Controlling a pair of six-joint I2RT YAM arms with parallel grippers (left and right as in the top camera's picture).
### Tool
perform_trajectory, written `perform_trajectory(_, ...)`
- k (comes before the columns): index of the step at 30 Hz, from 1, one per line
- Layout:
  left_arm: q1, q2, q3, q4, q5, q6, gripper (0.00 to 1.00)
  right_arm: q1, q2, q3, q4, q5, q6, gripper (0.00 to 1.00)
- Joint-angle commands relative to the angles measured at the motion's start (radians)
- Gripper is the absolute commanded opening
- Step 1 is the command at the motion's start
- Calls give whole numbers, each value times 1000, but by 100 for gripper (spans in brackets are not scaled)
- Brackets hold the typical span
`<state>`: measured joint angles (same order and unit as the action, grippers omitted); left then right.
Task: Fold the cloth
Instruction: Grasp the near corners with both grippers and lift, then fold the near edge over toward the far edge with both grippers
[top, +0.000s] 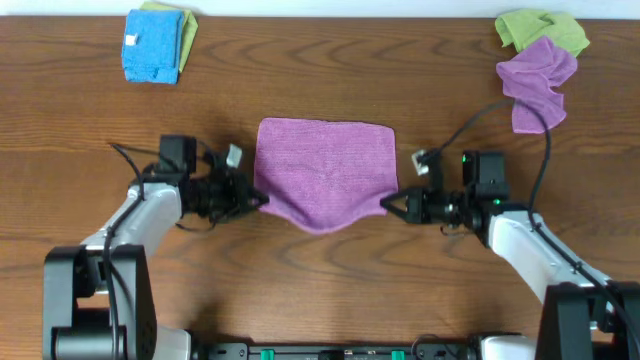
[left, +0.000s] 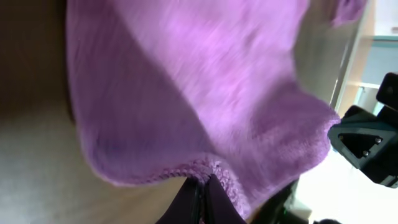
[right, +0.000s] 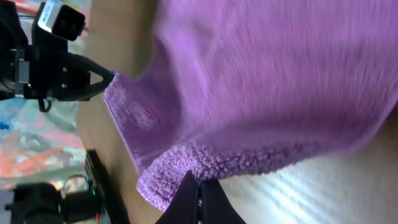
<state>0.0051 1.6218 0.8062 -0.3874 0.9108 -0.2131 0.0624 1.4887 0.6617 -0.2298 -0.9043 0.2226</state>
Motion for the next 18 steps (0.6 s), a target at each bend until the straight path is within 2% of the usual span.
perform_trajectory(1,0,-23,68,22,-72,-14,6,11,-16,57,-1,60,47,2)
perform_trajectory(5,0,-11,78,188,-109,-108,6,11,21,123,40,146,62,2)
perform_trajectory(9,0,51,90,304,-113,-180,6,11,142,209,43,161,62,1)
perform_trajectory(12,0,132,158,323,-115,-182,6,11,276,310,42,161,62,2)
perform_trajectory(18,0,295,362,309,-125,-176,6,10,438,511,25,202,63,1)
